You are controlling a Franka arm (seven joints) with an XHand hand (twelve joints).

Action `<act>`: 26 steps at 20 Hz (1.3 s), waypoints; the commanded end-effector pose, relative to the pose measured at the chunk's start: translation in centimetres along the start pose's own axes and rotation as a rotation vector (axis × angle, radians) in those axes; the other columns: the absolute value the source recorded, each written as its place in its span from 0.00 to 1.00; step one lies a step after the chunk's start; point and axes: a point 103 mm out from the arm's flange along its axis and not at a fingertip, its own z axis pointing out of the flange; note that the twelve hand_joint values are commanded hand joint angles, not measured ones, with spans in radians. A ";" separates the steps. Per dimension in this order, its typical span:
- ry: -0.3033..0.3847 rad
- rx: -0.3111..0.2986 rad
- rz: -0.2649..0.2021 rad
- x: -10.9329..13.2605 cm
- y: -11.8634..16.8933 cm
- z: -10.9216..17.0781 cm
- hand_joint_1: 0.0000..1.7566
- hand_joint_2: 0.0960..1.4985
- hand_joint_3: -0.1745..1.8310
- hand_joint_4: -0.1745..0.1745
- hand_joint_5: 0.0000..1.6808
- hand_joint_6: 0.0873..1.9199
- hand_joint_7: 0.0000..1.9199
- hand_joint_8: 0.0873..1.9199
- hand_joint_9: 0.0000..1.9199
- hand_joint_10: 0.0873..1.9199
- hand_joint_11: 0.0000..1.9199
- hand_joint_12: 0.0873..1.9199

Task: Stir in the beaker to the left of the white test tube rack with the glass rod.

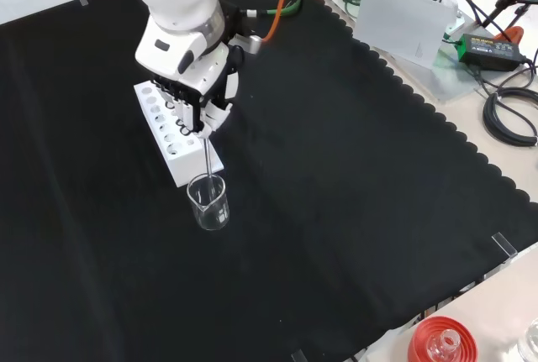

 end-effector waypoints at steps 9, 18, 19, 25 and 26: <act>-0.027 0.005 -0.033 3.0 2.2 -0.1 0.75 0.46 0.35 0.00 0.69 0.27 0.69 0.37 0.96 0.08 0.83 0.33; 0.036 0.026 -0.036 0.1 3.7 0.1 0.75 0.46 0.35 0.00 0.69 0.27 0.69 0.37 0.96 0.08 0.82 0.33; 0.038 0.018 -0.032 -0.7 3.9 0.2 0.75 0.46 0.35 0.00 0.69 0.27 0.69 0.37 0.96 0.08 0.82 0.33; 0.035 -0.010 -0.015 -2.7 3.5 0.5 0.75 0.46 0.35 0.00 0.69 0.27 0.69 0.37 0.96 0.08 0.83 0.33; 0.039 -0.011 -0.010 -3.2 3.3 0.5 0.75 0.46 0.35 0.00 0.69 0.27 0.69 0.37 0.96 0.08 0.83 0.33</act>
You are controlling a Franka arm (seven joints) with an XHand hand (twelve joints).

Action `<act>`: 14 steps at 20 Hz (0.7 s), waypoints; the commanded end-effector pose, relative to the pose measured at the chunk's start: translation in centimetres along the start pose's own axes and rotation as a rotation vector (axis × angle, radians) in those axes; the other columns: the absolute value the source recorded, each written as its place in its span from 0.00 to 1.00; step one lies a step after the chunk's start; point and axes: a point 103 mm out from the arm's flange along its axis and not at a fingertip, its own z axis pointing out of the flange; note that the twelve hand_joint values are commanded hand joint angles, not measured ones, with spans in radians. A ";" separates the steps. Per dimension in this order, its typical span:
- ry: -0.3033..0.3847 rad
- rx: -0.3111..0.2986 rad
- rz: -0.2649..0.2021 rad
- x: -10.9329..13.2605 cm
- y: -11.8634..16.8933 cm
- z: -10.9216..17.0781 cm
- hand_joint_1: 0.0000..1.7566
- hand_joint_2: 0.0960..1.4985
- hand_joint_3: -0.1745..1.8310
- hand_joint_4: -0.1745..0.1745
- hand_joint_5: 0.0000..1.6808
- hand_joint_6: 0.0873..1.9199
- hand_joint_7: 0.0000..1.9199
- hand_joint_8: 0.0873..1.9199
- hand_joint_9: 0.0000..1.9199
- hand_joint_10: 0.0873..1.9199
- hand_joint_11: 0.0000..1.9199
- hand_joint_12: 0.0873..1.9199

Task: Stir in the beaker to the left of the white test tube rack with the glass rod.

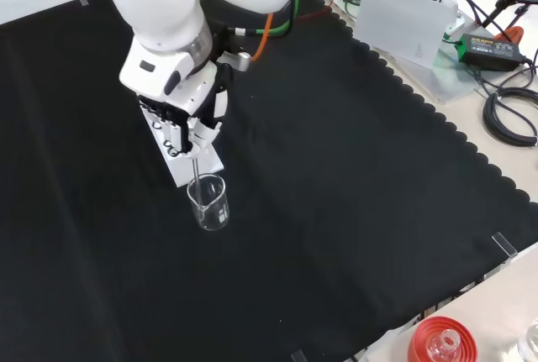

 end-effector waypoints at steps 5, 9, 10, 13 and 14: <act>0.013 0.014 0.039 -4.0 -1.6 1.7 0.75 0.46 0.35 0.00 0.69 0.27 0.69 0.37 0.96 0.08 0.83 0.33; -0.006 0.026 0.052 -3.4 -2.0 2.0 0.75 0.46 0.36 0.00 0.69 0.27 0.69 0.37 0.96 0.08 0.83 0.33; -0.007 0.023 0.053 -3.1 -2.2 2.0 0.75 0.46 0.36 0.00 0.69 0.27 0.69 0.37 0.96 0.08 0.83 0.33; 0.006 0.030 0.044 -2.3 -2.4 1.7 0.75 0.46 0.36 0.00 0.69 0.27 0.69 0.37 0.96 0.08 0.83 0.33; 0.011 0.026 0.043 -2.2 -2.4 1.7 0.75 0.46 0.36 0.00 0.69 0.27 0.69 0.37 0.96 0.08 0.83 0.33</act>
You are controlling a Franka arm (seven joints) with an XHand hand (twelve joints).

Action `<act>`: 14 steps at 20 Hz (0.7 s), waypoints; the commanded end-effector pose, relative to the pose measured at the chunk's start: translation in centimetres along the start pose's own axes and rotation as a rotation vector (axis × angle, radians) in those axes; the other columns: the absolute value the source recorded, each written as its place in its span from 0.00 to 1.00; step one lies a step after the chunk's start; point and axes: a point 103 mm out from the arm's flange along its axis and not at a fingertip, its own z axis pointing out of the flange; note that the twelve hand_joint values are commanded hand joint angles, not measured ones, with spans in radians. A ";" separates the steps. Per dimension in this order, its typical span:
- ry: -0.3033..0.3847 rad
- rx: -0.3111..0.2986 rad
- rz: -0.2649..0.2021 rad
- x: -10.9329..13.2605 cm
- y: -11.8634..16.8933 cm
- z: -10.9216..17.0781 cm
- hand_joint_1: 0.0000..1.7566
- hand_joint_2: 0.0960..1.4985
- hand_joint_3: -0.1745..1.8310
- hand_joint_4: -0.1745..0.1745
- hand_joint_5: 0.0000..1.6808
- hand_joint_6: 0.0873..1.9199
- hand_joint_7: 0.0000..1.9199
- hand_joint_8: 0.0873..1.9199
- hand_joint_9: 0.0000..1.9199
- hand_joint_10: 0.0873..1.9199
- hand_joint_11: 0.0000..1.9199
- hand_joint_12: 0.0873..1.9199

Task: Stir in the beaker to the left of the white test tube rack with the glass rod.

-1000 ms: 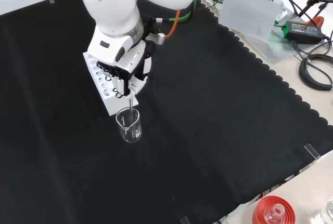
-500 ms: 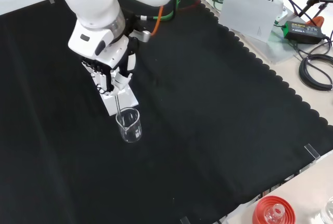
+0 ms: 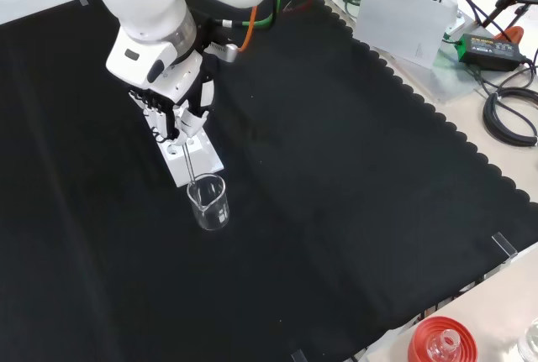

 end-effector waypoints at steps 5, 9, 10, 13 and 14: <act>-0.032 -0.011 0.000 3.4 -2.2 -0.3 0.75 0.46 0.36 0.00 0.68 0.27 0.69 0.37 0.96 0.08 0.82 0.33; -0.025 0.002 -0.016 5.0 -2.5 -0.5 0.75 0.46 0.36 0.00 0.68 0.27 0.69 0.37 0.96 0.08 0.82 0.33; -0.024 0.005 -0.019 5.1 -2.6 -0.4 0.75 0.46 0.36 0.00 0.68 0.27 0.69 0.37 0.96 0.08 0.82 0.33; -0.028 0.002 -0.025 5.5 -2.7 -0.4 0.75 0.46 0.36 0.00 0.68 0.27 0.69 0.37 0.96 0.08 0.82 0.33; -0.033 0.008 -0.026 5.7 -2.6 -0.4 0.75 0.46 0.36 0.00 0.68 0.27 0.69 0.37 0.96 0.08 0.82 0.33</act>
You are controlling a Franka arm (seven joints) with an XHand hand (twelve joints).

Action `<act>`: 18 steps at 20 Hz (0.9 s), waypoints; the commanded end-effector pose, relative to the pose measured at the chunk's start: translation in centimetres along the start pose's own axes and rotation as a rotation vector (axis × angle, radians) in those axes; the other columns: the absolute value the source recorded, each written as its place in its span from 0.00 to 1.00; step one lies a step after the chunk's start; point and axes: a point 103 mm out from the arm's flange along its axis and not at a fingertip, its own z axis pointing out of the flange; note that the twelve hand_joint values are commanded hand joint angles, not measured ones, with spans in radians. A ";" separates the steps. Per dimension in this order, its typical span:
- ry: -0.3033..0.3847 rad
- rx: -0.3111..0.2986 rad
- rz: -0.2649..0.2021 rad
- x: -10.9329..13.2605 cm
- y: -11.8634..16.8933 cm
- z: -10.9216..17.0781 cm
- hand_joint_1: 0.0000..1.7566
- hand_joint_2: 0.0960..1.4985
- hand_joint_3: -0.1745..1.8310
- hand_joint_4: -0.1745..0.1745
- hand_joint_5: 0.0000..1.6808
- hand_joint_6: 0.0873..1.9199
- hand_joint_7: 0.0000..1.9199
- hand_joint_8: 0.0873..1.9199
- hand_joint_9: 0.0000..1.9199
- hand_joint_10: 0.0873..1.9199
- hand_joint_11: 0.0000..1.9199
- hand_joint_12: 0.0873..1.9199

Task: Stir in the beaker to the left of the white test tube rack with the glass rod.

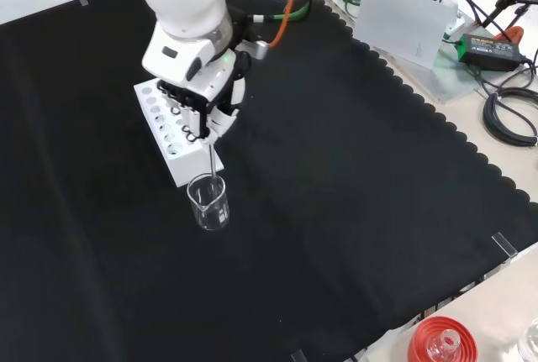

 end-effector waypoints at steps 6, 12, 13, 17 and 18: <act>-0.014 0.004 -0.007 1.3 0.0 -0.1 0.75 0.46 0.36 0.00 0.68 0.27 0.69 0.37 0.96 0.09 0.82 0.33; -0.013 -0.004 -0.010 1.5 -0.1 -0.2 0.75 0.46 0.35 0.00 0.68 0.27 0.69 0.37 0.96 0.09 0.82 0.33; -0.015 -0.009 -0.010 1.5 -0.2 -0.2 0.75 0.46 0.35 0.00 0.68 0.27 0.69 0.37 0.96 0.09 0.82 0.33; -0.019 -0.011 -0.014 1.9 -0.4 -0.6 0.75 0.46 0.35 0.00 0.68 0.27 0.69 0.37 0.96 0.09 0.82 0.33; -0.018 -0.015 -0.014 2.0 -0.4 -0.7 0.75 0.46 0.35 0.00 0.68 0.27 0.69 0.37 0.96 0.09 0.82 0.33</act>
